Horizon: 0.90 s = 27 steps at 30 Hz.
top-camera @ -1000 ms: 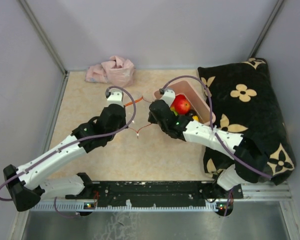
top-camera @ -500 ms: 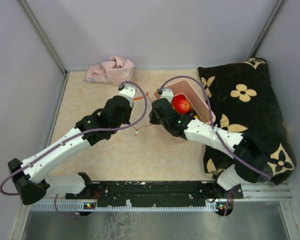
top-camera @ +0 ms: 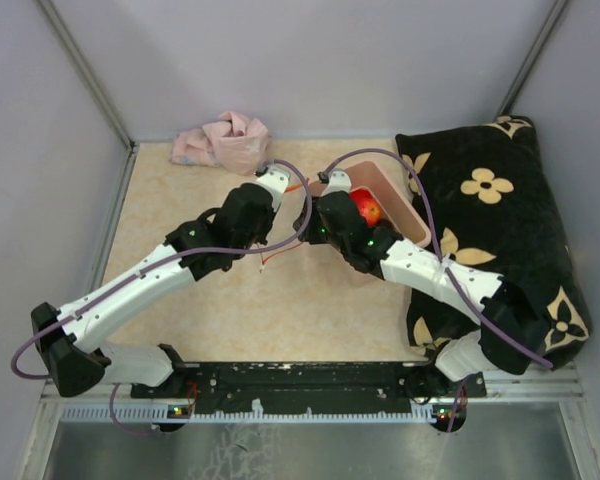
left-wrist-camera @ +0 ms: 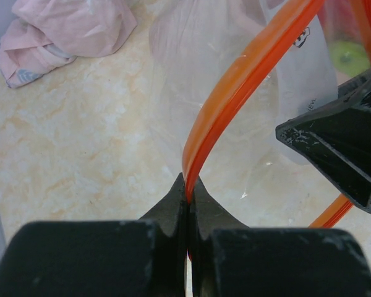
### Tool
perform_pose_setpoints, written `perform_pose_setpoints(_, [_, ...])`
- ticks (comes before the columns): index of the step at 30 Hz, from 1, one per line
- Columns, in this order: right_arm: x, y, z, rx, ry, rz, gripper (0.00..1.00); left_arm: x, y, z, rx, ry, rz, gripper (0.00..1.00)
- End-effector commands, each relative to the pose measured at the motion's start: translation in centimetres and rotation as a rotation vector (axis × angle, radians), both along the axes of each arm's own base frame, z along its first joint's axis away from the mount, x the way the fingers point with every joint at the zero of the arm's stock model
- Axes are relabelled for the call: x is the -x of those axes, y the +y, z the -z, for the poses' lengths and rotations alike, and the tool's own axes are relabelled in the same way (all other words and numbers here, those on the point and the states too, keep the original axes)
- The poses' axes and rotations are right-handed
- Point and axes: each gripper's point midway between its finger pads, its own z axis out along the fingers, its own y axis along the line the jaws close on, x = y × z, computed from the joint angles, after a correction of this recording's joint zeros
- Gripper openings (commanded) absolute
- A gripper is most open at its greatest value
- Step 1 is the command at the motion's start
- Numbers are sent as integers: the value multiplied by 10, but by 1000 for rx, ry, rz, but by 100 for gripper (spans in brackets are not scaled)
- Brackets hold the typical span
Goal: Place the food in the zip-top bag and seal the zipper
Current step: Open the zipper of the food storage bag at the center of the board.
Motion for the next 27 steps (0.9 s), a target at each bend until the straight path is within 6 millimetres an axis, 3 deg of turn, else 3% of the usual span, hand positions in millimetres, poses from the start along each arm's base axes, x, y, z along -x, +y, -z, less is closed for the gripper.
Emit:
perform_pose_setpoints(1, [1, 4, -35, -104, -75, -41, 36, -1, 11, -4, -28, 2, -51, 0])
perform_pose_setpoints(8, [5, 12, -50, -152, -109, -93, 41, 13, 29, 1, -51, 114, -168, 0])
perform_pose_setpoints(16, [9, 23, -50, -163, -106, -151, 46, 32, 48, 14, -52, 222, -303, 0])
perform_pose_setpoints(22, [2, 20, -48, -118, -134, -136, 48, 45, 47, -4, 63, 231, -270, 0])
perform_pose_setpoints(27, [-12, 31, -37, -72, -133, -151, 43, 53, 42, -10, 99, 252, -219, 0])
